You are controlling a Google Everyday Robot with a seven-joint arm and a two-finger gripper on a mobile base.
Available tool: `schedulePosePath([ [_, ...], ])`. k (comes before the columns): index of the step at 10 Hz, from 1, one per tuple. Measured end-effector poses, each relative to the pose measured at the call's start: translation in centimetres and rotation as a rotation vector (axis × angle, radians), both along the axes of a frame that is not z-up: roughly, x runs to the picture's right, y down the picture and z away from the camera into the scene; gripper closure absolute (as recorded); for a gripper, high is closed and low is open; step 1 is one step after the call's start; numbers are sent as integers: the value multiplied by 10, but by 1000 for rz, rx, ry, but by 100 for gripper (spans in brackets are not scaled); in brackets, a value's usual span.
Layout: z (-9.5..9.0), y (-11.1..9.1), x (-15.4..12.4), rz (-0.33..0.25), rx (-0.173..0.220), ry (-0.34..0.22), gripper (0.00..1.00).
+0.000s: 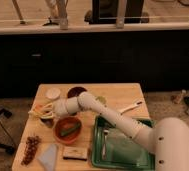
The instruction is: Place banana in metal cup
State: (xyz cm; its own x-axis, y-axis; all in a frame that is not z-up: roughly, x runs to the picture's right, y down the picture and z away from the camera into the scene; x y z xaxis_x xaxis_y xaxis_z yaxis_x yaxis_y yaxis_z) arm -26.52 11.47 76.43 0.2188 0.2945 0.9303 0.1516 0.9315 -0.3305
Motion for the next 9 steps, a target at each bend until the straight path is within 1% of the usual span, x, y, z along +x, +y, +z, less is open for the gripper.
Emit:
schedulePosePath([
  [3, 2, -1, -1, 8, -1, -7, 99],
  [4, 2, -1, -1, 10, -2, -7, 98],
  [5, 2, 1, -2, 12, -23, -3, 91],
  [6, 1, 1, -2, 14, -30, -1, 79],
  [9, 1, 1, -1, 15, -33, 3, 51],
])
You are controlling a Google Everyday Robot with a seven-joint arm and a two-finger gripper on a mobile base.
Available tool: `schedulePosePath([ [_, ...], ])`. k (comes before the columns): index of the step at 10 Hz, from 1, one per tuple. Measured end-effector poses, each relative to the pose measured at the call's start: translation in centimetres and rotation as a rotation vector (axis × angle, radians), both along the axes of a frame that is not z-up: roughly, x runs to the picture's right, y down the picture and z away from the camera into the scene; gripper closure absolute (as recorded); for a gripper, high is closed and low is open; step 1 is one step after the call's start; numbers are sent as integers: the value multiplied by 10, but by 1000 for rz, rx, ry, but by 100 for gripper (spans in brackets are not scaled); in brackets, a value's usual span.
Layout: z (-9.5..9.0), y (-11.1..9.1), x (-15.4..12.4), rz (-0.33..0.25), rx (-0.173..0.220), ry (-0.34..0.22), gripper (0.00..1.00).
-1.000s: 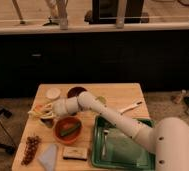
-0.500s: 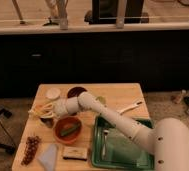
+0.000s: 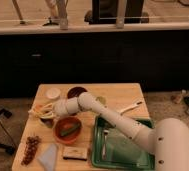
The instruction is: Place banana in metal cup
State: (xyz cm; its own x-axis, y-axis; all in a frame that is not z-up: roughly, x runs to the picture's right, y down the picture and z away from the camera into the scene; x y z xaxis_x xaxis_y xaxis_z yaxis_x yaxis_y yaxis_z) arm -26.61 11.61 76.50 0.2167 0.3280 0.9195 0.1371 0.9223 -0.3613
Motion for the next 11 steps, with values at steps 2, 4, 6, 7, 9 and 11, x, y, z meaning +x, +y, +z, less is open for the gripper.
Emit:
schedulePosePath([
  [2, 0, 0, 0, 2, 0, -3, 29],
  [4, 0, -1, 1, 4, 3, -3, 20],
  [6, 0, -1, 2, 6, 5, -4, 20],
  [7, 1, -1, 3, 6, 7, -3, 20],
  [9, 0, -5, 7, 9, 21, 5, 20],
  [11, -1, -9, 14, 2, 45, 16, 20],
])
